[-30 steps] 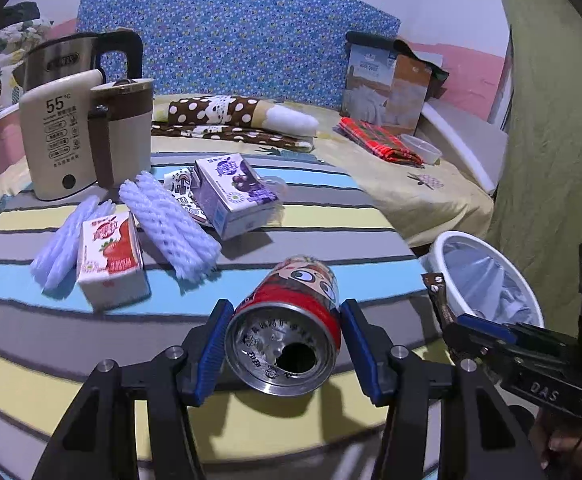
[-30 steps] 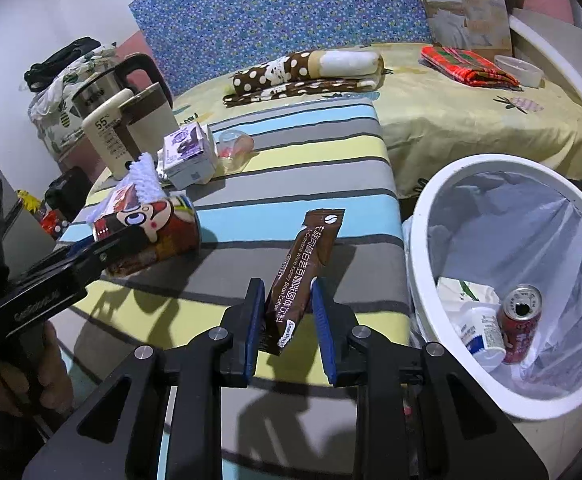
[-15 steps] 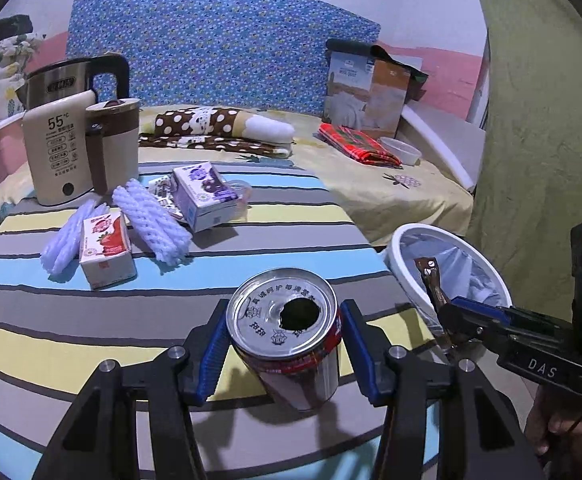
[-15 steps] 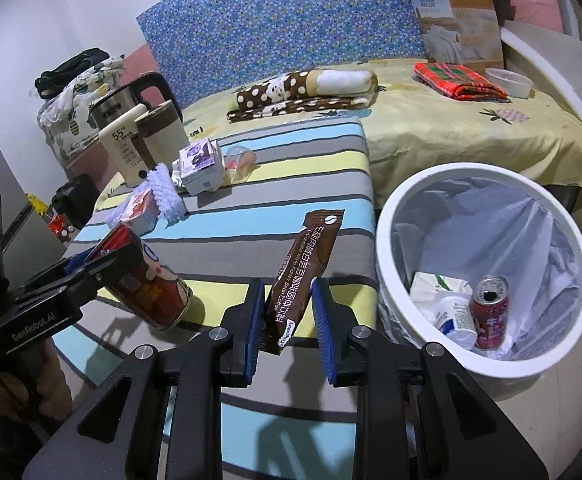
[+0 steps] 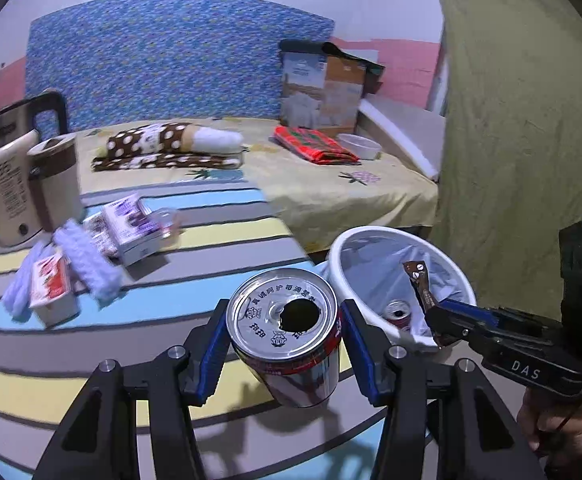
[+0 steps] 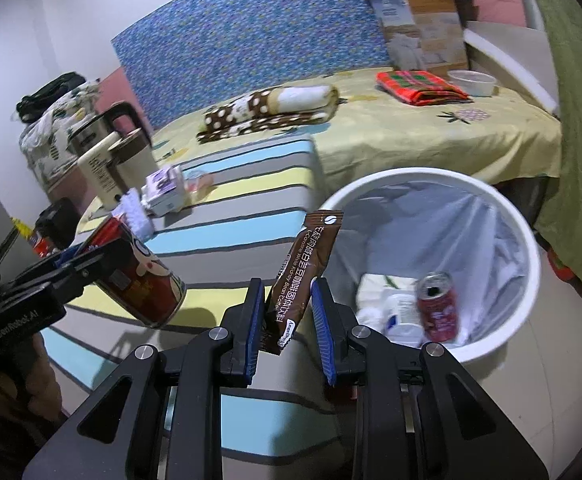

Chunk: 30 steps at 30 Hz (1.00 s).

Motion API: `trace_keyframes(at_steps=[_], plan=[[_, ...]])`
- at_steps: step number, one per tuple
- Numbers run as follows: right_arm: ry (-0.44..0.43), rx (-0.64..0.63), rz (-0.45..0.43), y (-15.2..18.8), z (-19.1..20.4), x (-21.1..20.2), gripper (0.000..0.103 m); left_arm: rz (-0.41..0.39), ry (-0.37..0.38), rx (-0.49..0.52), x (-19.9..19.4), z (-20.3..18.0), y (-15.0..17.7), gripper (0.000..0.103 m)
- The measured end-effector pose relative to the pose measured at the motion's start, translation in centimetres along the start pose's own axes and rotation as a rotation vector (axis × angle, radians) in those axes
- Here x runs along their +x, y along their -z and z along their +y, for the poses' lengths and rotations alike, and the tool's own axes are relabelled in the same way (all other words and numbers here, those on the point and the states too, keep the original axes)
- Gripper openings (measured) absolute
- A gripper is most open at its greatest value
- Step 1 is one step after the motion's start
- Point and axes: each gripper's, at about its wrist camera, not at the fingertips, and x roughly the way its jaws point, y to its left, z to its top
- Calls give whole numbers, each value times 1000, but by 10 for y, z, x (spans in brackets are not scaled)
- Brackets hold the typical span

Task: Collect trash
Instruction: 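Carry wrapper and red can over the bin and open both grippers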

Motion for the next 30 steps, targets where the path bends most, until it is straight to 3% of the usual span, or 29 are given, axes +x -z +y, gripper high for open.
trace_keyframes(at_steps=[16,30], plan=[[100,98,-12,3,-54,-10,27,12,126,86,54,-62,-38,54],[113,125,30,8,-72,0,27,62,197,98,105,-83,-37,54]])
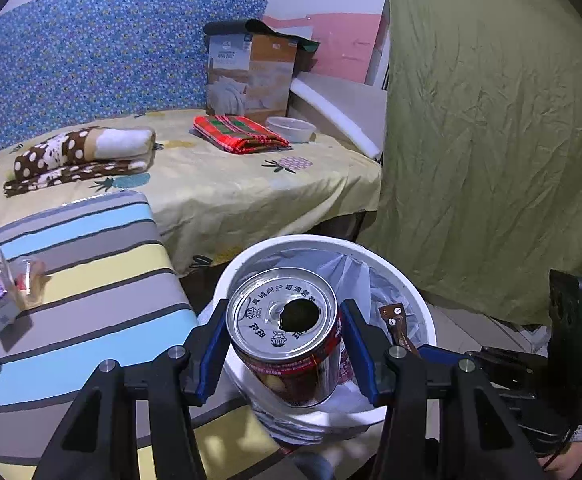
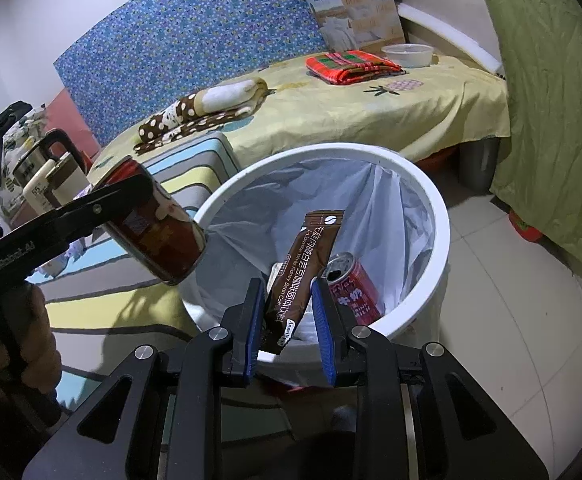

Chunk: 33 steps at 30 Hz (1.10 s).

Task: Collect trash
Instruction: 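Carry wrapper and red can over the bin and open both grippers, then move both grippers back over the table toward the milk cartons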

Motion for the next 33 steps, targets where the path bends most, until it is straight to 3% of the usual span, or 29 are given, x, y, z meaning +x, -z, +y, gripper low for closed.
trace_keyframes(at_steps=[16,24,33], plan=[[18,6,86,-2,-3,18,29,53,2,-8,32,9,5,54],[29,13,67,1,-5,13,44,68,18,-38,33,15,8,54],[18,3,33,-1,-1,2,44,48,-6,-54,14,17,11,54]])
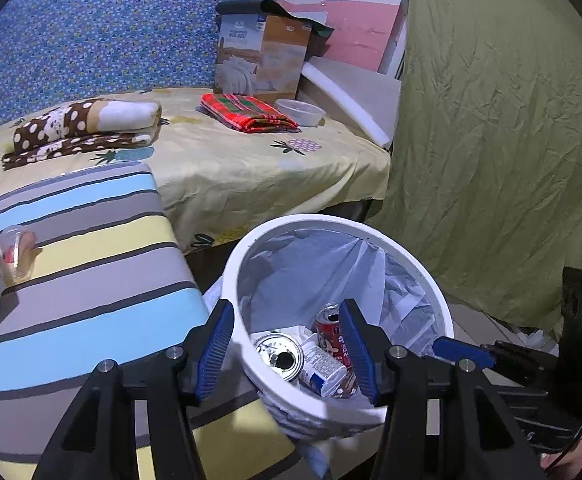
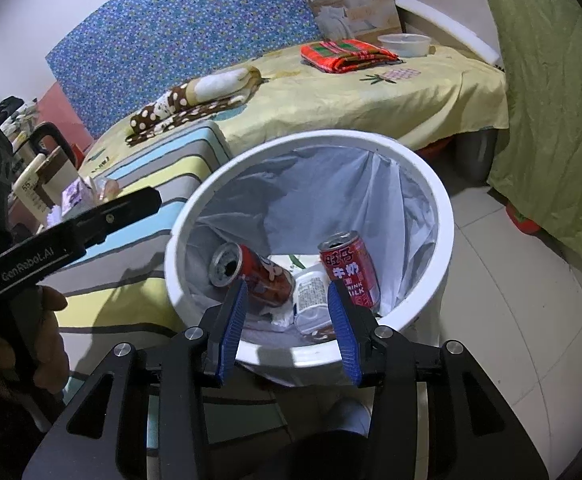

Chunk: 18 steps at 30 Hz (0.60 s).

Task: Collect trash
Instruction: 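Move both grippers back over the table toward the milk cartons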

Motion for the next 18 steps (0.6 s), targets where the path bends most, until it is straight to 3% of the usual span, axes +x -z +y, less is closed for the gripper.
trace_keyframes(at_steps=[18], plan=[[-93,-82,-66,7,47,-23,44,-80,-125,-50,-89,19,40,54]])
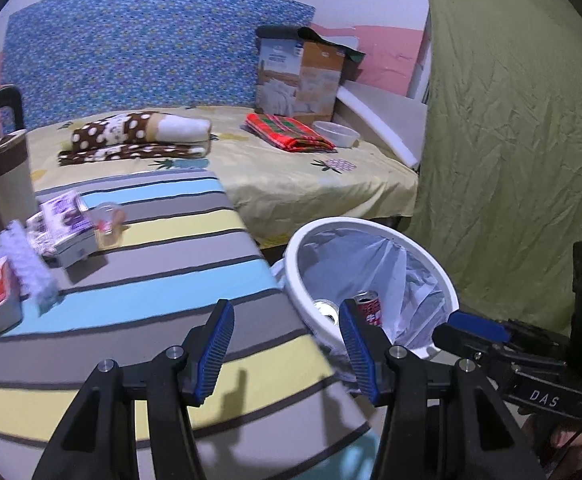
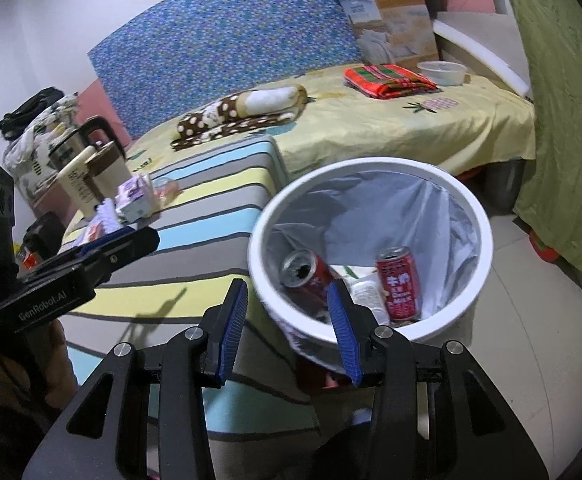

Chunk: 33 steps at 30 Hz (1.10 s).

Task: Collect trash
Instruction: 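Move both grippers back over the table toward the milk cartons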

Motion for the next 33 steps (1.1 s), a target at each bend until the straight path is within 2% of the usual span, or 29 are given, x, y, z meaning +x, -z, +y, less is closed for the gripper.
trace_keyframes(at_steps=[20,33], plan=[[-141,-91,16,9,68,6,44,-33,-154,-106,-71,55,39,54],[-197,-159,35,6,106,22,44,-60,-254,-175,-97,99,49,54]])
